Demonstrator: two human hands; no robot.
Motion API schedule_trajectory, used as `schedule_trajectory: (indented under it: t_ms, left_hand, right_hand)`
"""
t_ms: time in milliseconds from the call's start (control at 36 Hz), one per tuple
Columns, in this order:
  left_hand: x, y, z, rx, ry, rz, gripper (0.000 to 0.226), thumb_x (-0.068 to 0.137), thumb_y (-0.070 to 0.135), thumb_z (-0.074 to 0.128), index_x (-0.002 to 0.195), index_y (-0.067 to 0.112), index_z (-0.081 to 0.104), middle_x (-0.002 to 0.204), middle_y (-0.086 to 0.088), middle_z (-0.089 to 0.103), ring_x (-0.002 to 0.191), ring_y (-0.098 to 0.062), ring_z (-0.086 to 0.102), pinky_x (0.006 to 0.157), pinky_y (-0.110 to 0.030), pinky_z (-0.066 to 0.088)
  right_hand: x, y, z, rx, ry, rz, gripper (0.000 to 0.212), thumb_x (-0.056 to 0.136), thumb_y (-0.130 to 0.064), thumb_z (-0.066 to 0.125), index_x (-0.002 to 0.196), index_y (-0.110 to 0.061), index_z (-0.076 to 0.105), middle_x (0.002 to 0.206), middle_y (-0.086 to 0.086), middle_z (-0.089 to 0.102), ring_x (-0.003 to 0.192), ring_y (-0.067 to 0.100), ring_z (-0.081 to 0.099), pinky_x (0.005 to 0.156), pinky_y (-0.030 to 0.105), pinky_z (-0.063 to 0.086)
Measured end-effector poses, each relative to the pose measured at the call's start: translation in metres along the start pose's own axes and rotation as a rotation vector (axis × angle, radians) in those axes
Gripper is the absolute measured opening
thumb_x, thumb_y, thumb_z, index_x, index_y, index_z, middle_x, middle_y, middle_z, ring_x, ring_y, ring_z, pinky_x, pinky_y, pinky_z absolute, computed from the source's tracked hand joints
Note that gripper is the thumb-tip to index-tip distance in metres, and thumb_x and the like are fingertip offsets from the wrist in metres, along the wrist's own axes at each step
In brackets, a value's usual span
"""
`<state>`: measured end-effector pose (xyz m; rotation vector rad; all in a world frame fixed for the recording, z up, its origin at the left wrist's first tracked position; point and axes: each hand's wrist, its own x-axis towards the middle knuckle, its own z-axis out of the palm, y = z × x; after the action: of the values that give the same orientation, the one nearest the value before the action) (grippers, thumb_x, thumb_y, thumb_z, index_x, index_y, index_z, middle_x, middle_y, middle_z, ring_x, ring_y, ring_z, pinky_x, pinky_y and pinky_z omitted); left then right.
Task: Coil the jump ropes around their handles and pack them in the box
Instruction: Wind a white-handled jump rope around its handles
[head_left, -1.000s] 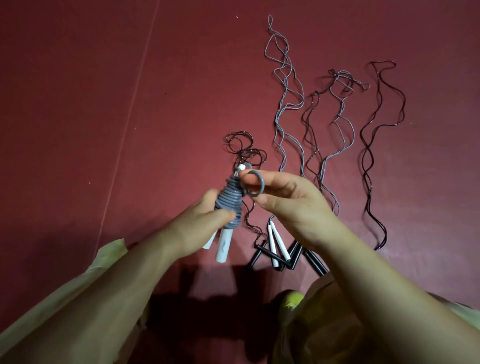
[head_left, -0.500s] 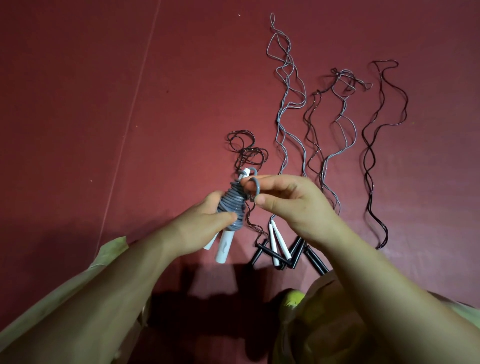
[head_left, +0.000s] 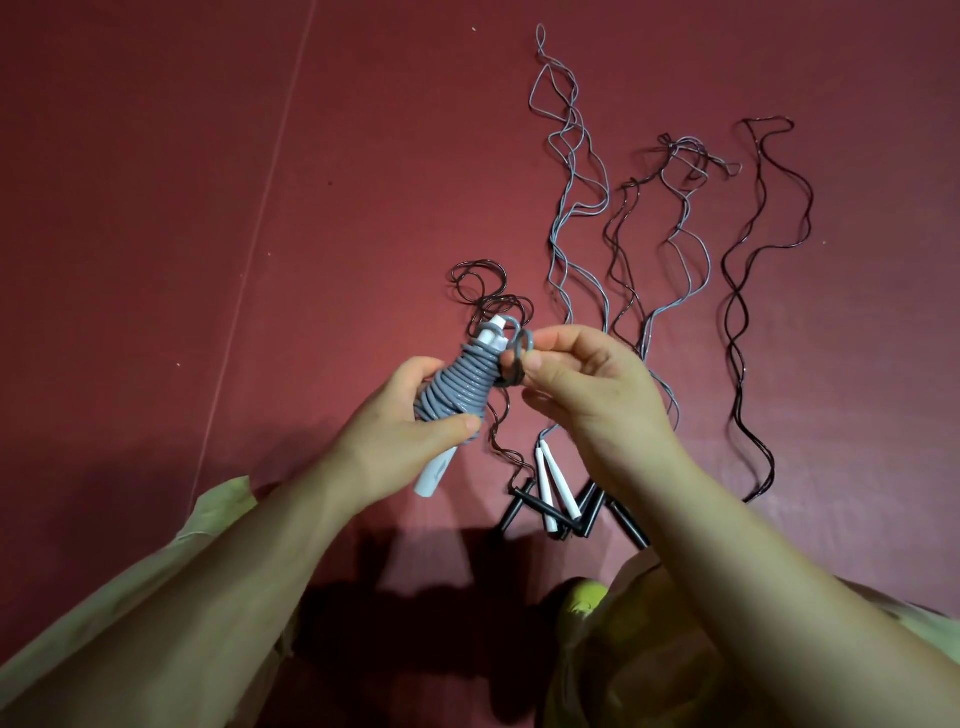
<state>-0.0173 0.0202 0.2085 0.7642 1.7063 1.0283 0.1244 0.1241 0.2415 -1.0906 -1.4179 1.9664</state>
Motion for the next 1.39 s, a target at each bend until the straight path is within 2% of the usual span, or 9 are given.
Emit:
schedule_trajectory:
  t_ms: [167, 250, 361, 556, 694, 778, 861, 1083, 1389]
  left_hand:
    - [0.001, -0.005, 0.001, -0.023, 0.006, 0.010, 0.048, 0.054, 0.046, 0.068, 0.097, 0.032, 0.052, 0.083, 0.011, 0.063, 0.068, 0.002, 0.058, 0.066, -0.019, 0.046]
    - [0.002, -0.001, -0.001, -0.060, 0.030, 0.027, 0.037, 0.066, 0.028, 0.072, 0.096, 0.029, 0.050, 0.075, 0.011, 0.060, 0.051, 0.006, 0.053, 0.050, -0.009, 0.039]
    - [0.004, -0.006, -0.005, -0.051, 0.032, 0.022, 0.046, 0.055, 0.044, 0.066, 0.097, 0.032, 0.051, 0.074, 0.019, 0.066, 0.062, 0.000, 0.060, 0.058, -0.015, 0.044]
    - [0.002, -0.009, -0.003, -0.031, -0.008, 0.023, 0.041, 0.061, 0.037, 0.067, 0.099, 0.031, 0.052, 0.074, 0.016, 0.067, 0.069, -0.007, 0.067, 0.056, -0.015, 0.044]
    - [0.002, -0.006, -0.002, 0.008, -0.009, 0.028, 0.042, 0.058, 0.042, 0.066, 0.097, 0.033, 0.052, 0.070, 0.022, 0.065, 0.061, -0.001, 0.061, 0.053, -0.014, 0.042]
    - [0.002, -0.008, -0.004, 0.115, 0.051, 0.050, 0.049, 0.052, 0.056, 0.059, 0.096, 0.036, 0.052, 0.081, 0.018, 0.065, 0.075, -0.006, 0.061, 0.071, -0.027, 0.050]
    - [0.000, -0.009, -0.008, 0.241, 0.058, 0.091, 0.051, 0.055, 0.056, 0.058, 0.099, 0.032, 0.052, 0.091, 0.006, 0.064, 0.083, -0.020, 0.063, 0.075, -0.037, 0.051]
    - [0.002, -0.015, -0.017, 0.495, 0.046, 0.190, 0.059, 0.060, 0.060, 0.051, 0.115, 0.039, 0.045, 0.110, 0.009, 0.052, 0.099, -0.015, 0.055, 0.091, -0.039, 0.045]
    - [-0.003, -0.013, -0.017, 0.586, -0.023, 0.241, 0.053, 0.064, 0.060, 0.047, 0.114, 0.044, 0.039, 0.108, 0.010, 0.050, 0.103, -0.018, 0.055, 0.090, -0.043, 0.046]
  right_hand:
    - [-0.001, -0.003, 0.001, -0.031, 0.142, 0.046, 0.016, 0.089, -0.006, 0.063, 0.079, -0.018, 0.064, 0.073, -0.003, 0.070, 0.078, 0.018, 0.050, 0.069, 0.030, 0.041]
    - [0.000, -0.007, -0.005, -0.012, 0.203, 0.089, 0.018, 0.090, -0.009, 0.063, 0.077, -0.020, 0.065, 0.075, -0.001, 0.068, 0.077, 0.014, 0.058, 0.081, 0.038, 0.046]
    - [-0.001, -0.007, -0.003, -0.008, 0.122, 0.124, 0.017, 0.090, -0.007, 0.061, 0.077, -0.018, 0.064, 0.067, -0.007, 0.068, 0.071, 0.008, 0.059, 0.084, 0.038, 0.046]
    - [0.000, -0.005, -0.002, -0.003, 0.077, 0.062, 0.029, 0.089, -0.002, 0.061, 0.067, -0.020, 0.067, 0.065, -0.006, 0.059, 0.065, 0.011, 0.048, 0.078, 0.033, 0.040]
    - [0.000, -0.003, -0.001, -0.001, 0.031, 0.044, 0.021, 0.078, -0.019, 0.063, 0.062, -0.028, 0.072, 0.083, 0.001, 0.065, 0.079, 0.015, 0.050, 0.078, 0.029, 0.037]
    - [0.000, -0.004, 0.000, -0.026, 0.038, 0.100, 0.019, 0.075, -0.023, 0.061, 0.060, -0.029, 0.072, 0.086, 0.006, 0.065, 0.084, 0.018, 0.043, 0.069, 0.030, 0.037]
    - [0.000, -0.004, -0.003, -0.123, 0.027, 0.110, 0.023, 0.088, -0.010, 0.062, 0.067, -0.020, 0.066, 0.080, 0.010, 0.057, 0.079, 0.019, 0.044, 0.064, 0.026, 0.036]
    - [0.001, -0.003, -0.009, -0.262, 0.006, 0.108, 0.024, 0.091, -0.003, 0.057, 0.071, -0.015, 0.061, 0.079, 0.014, 0.053, 0.068, 0.018, 0.039, 0.062, 0.026, 0.032]
    - [0.005, -0.002, -0.016, -0.391, -0.089, 0.168, 0.022, 0.088, -0.001, 0.060, 0.070, -0.013, 0.063, 0.066, 0.004, 0.057, 0.048, 0.004, 0.039, 0.051, 0.016, 0.032]
